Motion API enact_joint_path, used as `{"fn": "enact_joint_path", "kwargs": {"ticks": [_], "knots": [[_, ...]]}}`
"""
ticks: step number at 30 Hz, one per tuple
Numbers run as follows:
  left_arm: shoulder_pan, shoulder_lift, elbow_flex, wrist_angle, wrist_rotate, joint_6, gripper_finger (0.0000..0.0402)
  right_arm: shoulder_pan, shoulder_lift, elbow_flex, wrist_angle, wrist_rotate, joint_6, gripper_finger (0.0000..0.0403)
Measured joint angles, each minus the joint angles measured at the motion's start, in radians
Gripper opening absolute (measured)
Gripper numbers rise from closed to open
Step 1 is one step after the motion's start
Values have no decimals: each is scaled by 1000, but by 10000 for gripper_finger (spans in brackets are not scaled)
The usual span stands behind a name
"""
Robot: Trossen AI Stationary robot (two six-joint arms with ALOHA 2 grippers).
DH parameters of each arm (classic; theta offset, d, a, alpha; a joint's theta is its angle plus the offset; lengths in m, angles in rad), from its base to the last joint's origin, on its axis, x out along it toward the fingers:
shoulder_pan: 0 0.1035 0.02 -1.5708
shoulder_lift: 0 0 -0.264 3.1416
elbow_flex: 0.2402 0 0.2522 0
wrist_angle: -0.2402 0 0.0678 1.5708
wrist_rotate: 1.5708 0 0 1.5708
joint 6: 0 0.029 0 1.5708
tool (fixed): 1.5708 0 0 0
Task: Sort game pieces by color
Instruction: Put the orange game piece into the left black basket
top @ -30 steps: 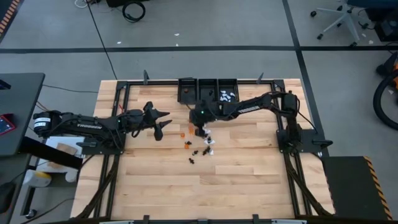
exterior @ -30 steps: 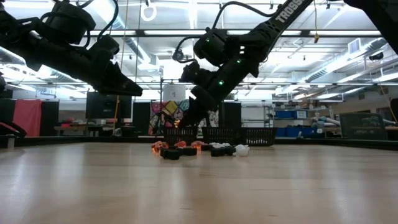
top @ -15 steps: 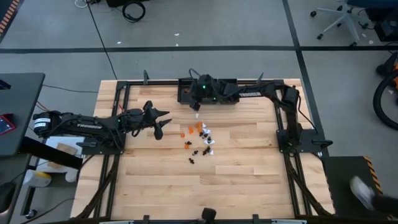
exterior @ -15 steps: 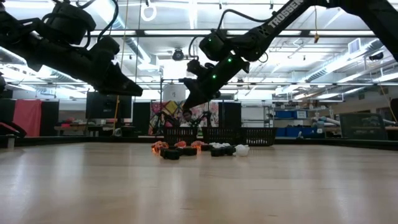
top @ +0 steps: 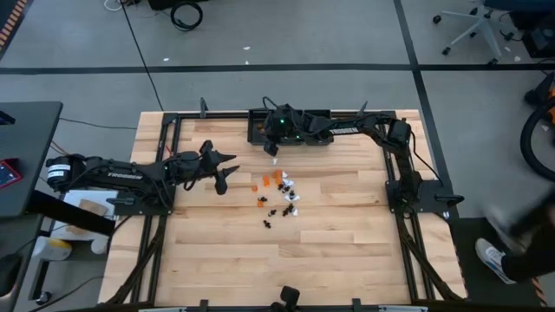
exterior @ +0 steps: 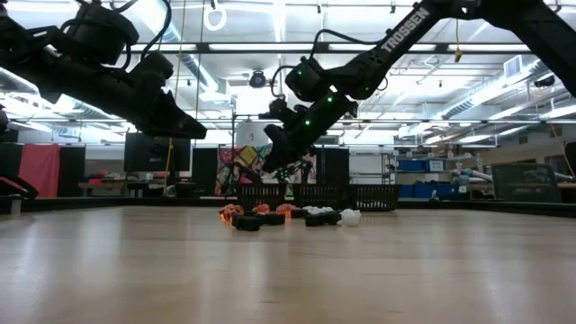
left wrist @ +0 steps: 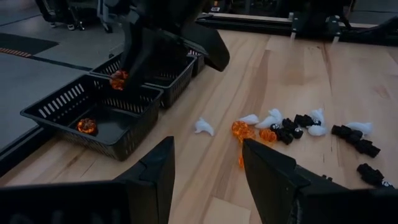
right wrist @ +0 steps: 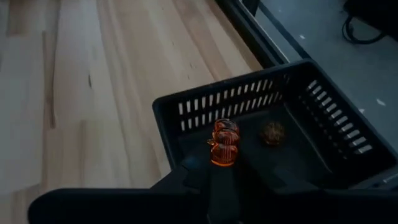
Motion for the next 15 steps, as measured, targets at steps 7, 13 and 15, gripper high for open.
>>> {"fn": "enact_joint_path", "kwargs": {"ticks": [7, 13, 15], "knots": [[0, 5, 0, -4, 0, -2, 167, 2, 0, 0, -41, -1, 9, 68], [0, 5, 0, -3, 0, -1, 167, 0, 0, 0, -56, 0, 7, 79], [0, 5, 0, -3, 0, -1, 167, -3, 0, 0, -58, -1, 6, 85]]}}
